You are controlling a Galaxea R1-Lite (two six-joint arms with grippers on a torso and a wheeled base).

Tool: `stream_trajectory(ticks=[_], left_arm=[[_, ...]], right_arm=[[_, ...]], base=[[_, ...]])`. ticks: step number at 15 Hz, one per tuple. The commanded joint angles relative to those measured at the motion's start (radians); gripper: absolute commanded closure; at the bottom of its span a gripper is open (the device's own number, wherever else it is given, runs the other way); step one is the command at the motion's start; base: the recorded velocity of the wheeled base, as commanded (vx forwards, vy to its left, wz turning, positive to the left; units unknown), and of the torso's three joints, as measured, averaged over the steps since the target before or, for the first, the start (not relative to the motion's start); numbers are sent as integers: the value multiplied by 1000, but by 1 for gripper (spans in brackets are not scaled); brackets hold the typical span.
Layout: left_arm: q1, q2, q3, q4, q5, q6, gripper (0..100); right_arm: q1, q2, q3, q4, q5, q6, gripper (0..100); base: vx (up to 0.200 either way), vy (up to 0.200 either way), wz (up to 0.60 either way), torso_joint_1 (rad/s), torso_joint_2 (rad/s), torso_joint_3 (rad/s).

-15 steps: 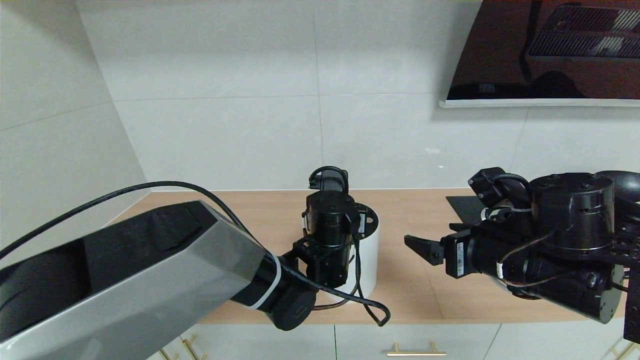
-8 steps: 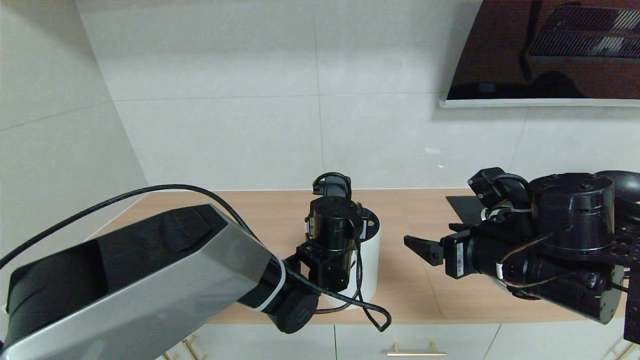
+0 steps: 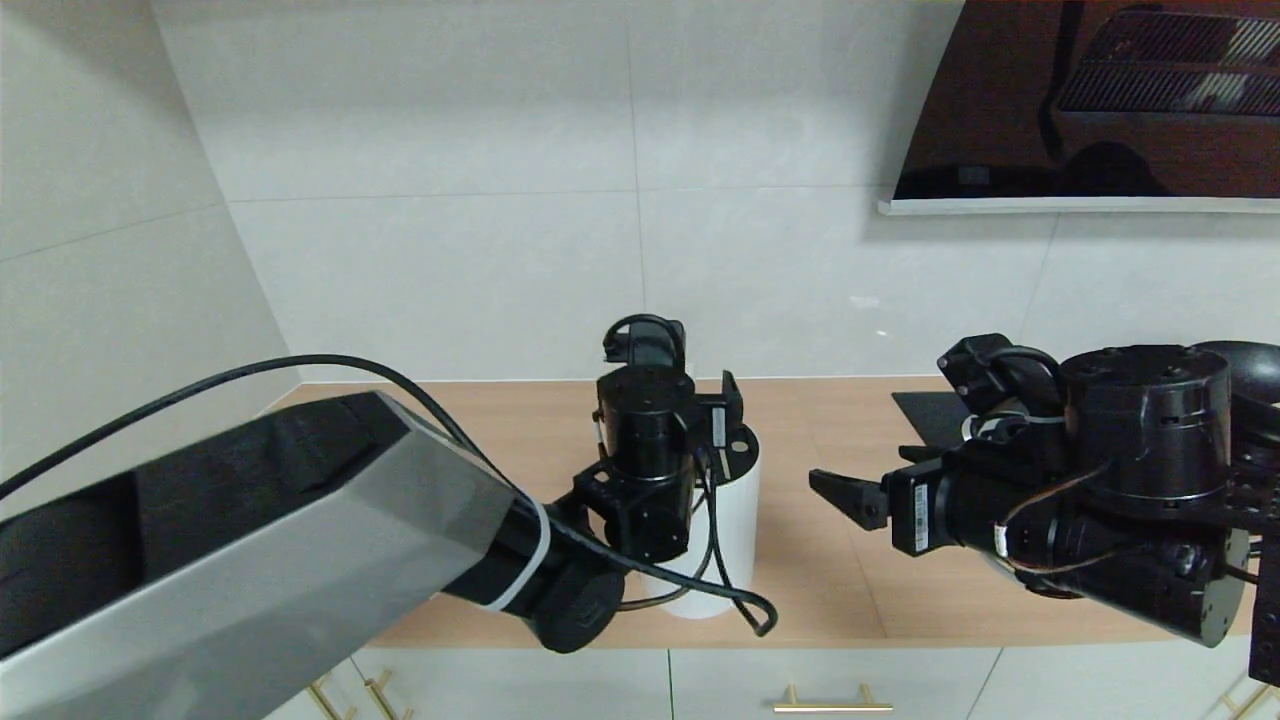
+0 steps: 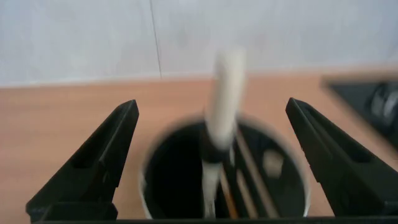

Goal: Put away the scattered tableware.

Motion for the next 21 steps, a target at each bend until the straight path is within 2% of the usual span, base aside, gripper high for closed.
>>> stream_trajectory(ticks=[1, 2, 3, 4, 6, 7, 10, 11, 12, 13, 14, 15, 17, 18, 19, 21], left_arm=[[39, -178, 30, -27, -8, 4, 0], [67, -284, 116, -29, -77, 10, 0], [73, -330, 159, -27, -135, 12, 0], [94, -428, 246, -18, -235, 13, 0], [131, -571, 372, -3, -334, 13, 0], [186, -648, 444, 8, -364, 13, 0], [415, -896, 674, 28, -357, 21, 0], [502, -1011, 760, 89, -365, 24, 0], [561, -1105, 814, 158, -391, 24, 0], [591, -1253, 878, 255, -465, 24, 0], [591, -1408, 912, 342, -540, 24, 0], [591, -1569, 915, 482, -604, 24, 0], [591, -1836, 851, 844, -635, 26, 0], [591, -1904, 820, 959, -638, 26, 0], [591, -2024, 747, 1174, -650, 26, 0], [591, -2134, 704, 1300, -653, 26, 0]], right_arm=[[-1, -6, -2, -1, 0, 0, 0], [-2, -6, -3, -1, -1, 0, 0], [-2, -9, -3, -1, -1, -2, 0], [-7, -20, 0, -1, -1, -26, 0], [-62, -53, -8, -2, -9, -58, 0], [-96, -95, -12, -30, -9, -68, 0], [-150, -285, 83, -95, -40, -68, 0], [-156, -392, 135, -96, -49, -69, 0], [-165, -483, 169, -87, -51, -69, 0], [-191, -601, 199, -52, -52, -80, 0], [-228, -716, 204, 21, -55, -98, 0], [-266, -848, 202, 148, -55, -104, 0], [-341, -1081, 193, 396, -46, -104, 0], [-361, -1143, 192, 461, -43, -106, 0], [-389, -1259, 189, 576, -44, -106, 0], [-414, -1393, 190, 692, -44, -115, 0]], base=[[0, 0, 0, 0, 0, 0], [0, 0, 0, 0, 0, 0], [0, 0, 0, 0, 0, 0], [0, 0, 0, 0, 0, 0], [0, 0, 0, 0, 0, 0], [0, 0, 0, 0, 0, 0], [0, 0, 0, 0, 0, 0], [0, 0, 0, 0, 0, 0], [0, 0, 0, 0, 0, 0], [0, 0, 0, 0, 0, 0], [0, 0, 0, 0, 0, 0], [0, 0, 0, 0, 0, 0], [0, 0, 0, 0, 0, 0], [0, 0, 0, 0, 0, 0], [0, 0, 0, 0, 0, 0], [0, 0, 0, 0, 0, 0]])
